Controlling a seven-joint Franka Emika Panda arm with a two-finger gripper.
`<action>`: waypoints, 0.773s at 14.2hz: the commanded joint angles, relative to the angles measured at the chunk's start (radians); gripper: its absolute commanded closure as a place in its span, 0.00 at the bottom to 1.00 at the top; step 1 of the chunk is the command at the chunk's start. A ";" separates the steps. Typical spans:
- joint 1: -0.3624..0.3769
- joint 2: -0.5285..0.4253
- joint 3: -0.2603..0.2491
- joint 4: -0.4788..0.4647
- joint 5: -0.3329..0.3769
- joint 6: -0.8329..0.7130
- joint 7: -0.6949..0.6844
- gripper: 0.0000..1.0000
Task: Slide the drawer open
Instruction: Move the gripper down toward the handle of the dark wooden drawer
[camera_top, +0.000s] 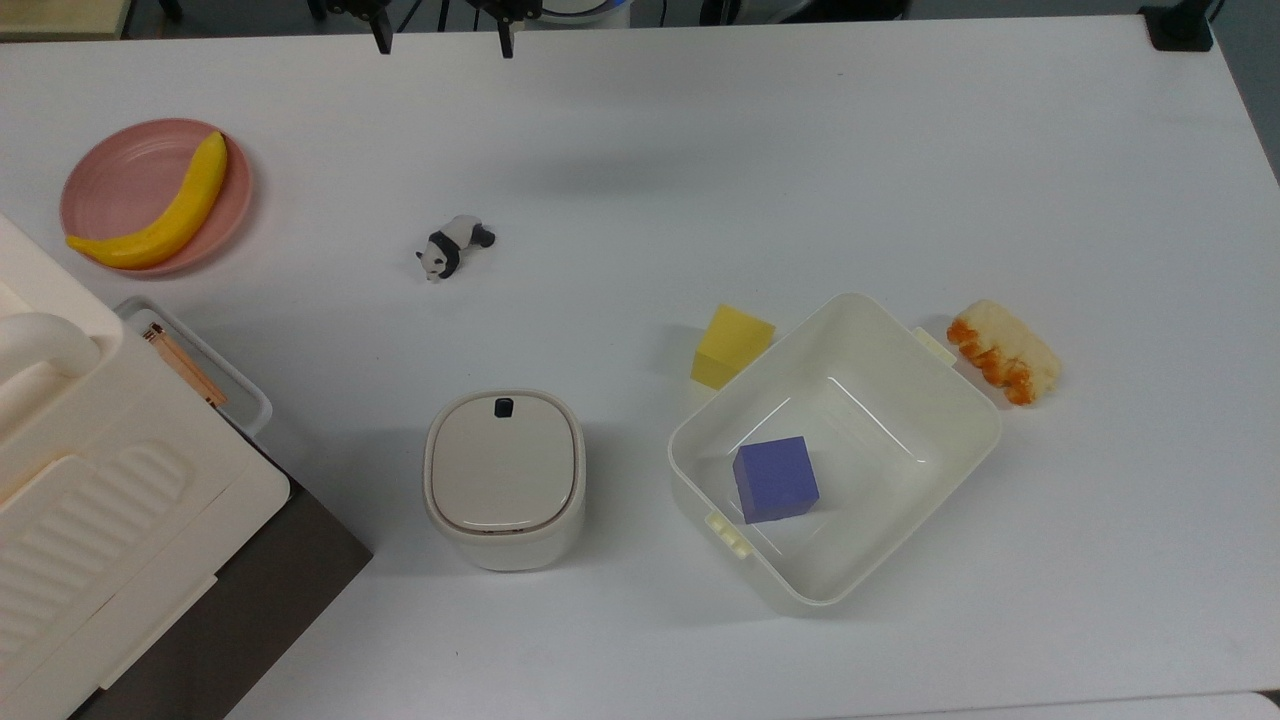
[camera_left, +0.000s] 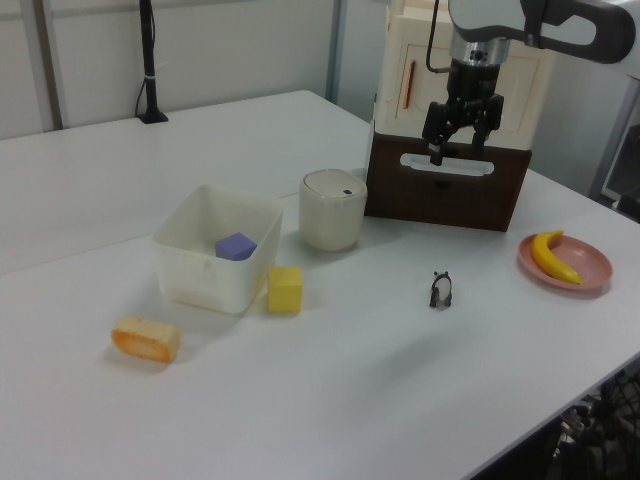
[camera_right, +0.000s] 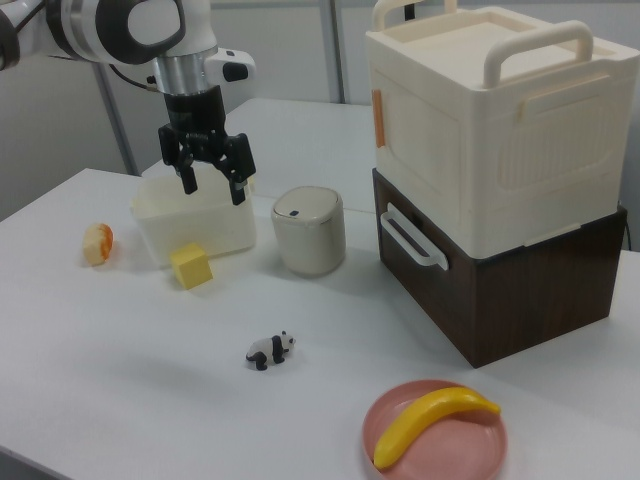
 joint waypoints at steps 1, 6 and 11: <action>0.007 0.055 0.000 0.022 -0.019 -0.002 -0.218 0.00; 0.006 0.076 0.000 0.026 -0.019 0.047 -0.220 0.00; -0.002 0.134 -0.010 0.028 -0.051 0.253 -0.353 0.00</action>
